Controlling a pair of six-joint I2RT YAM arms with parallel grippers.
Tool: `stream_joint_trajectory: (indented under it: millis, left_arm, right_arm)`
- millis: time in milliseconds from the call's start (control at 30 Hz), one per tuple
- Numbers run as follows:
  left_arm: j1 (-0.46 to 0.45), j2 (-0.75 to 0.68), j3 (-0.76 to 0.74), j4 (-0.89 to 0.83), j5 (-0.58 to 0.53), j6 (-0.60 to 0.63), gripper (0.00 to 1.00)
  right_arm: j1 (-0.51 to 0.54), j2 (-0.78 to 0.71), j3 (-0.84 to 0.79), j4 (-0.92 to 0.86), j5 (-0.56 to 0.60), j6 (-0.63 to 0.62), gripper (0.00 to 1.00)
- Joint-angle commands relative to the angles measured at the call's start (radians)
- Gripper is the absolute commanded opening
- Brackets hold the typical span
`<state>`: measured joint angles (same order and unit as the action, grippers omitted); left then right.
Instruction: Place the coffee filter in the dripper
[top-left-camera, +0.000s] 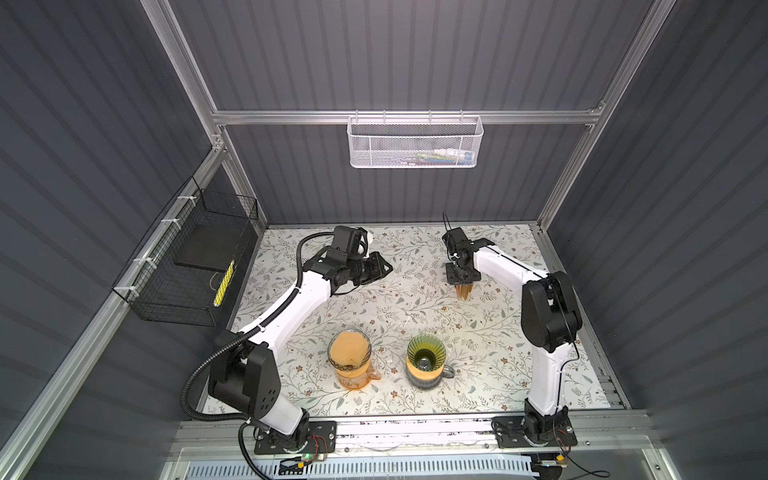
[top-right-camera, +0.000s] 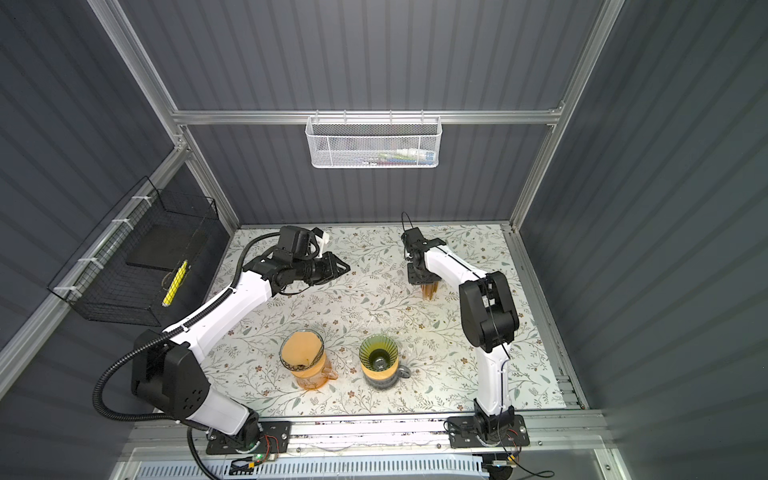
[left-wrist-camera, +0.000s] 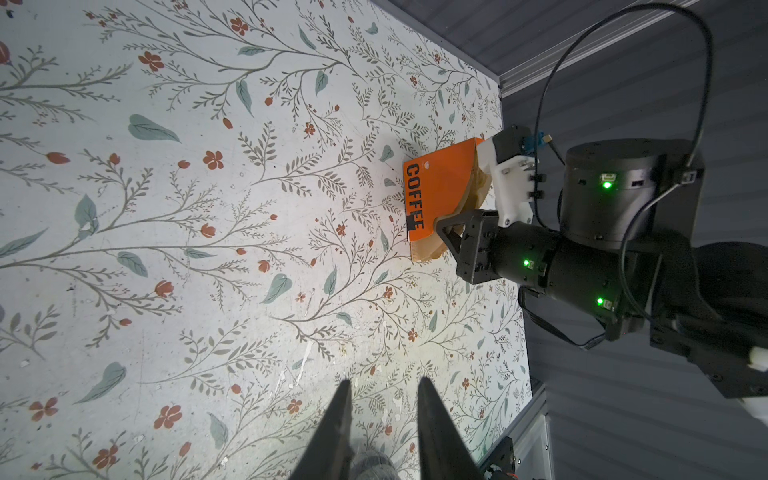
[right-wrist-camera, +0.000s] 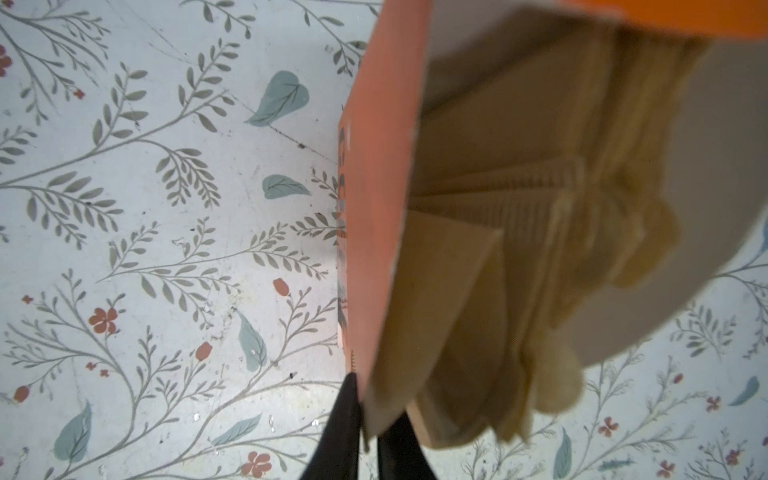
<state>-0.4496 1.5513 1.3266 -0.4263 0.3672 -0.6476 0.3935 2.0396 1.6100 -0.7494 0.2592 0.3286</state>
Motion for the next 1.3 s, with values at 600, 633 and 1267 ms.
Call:
stream_joint_trajectory:
  millis: [600,633,1267]
  left_arm:
    - [0.006,-0.051,-0.009,-0.009,-0.007,0.006,0.29]
    - [0.007,-0.053,-0.011,-0.005,-0.005,0.005,0.29]
    - [0.006,-0.066,0.011,-0.002,-0.021,0.003,0.29]
  right_arm:
    - [0.000,-0.076,-0.027,-0.041,-0.033,0.010,0.00]
    - [0.000,-0.084,-0.031,-0.047,-0.034,0.014,0.00]
    - [0.016,-0.266,-0.130,-0.064,-0.106,0.047,0.00]
